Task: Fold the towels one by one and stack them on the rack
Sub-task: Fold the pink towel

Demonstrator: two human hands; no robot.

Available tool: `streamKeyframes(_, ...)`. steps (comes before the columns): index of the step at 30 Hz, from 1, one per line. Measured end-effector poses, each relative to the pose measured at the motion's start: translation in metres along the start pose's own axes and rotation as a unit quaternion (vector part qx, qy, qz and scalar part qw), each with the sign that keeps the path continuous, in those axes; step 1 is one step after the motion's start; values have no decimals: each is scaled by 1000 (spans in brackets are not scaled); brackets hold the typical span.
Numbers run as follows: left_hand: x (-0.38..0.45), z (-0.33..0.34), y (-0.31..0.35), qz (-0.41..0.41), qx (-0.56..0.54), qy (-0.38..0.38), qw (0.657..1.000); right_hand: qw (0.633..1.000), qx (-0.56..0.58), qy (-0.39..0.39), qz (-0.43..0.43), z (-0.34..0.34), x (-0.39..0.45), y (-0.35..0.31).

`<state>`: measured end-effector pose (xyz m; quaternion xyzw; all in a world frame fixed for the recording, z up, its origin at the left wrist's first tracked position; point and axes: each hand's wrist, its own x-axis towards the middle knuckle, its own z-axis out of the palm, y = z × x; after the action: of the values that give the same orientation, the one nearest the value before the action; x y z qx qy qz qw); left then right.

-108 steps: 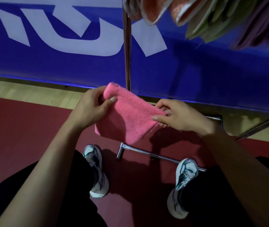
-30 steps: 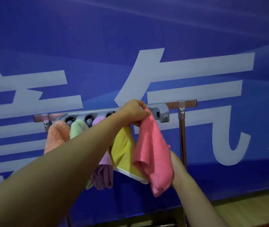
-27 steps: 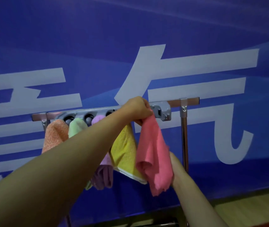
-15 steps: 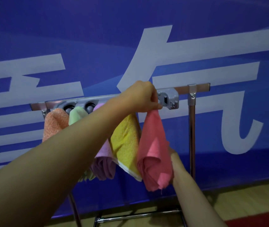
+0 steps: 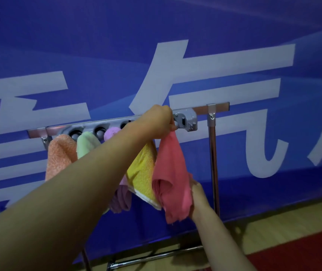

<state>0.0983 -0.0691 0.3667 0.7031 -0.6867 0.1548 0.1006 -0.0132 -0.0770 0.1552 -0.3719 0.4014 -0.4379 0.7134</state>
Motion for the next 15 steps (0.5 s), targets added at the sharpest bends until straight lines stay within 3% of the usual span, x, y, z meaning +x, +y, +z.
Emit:
streamKeyframes(7, -6, -1, 3, -23, 8, -14, 1000, 989, 111, -78, 61, -19, -21, 10)
streamKeyframes(15, -16, -4, 12, -19, -8, -44, 999, 971, 150, 35, 184, -95, -21, 74)
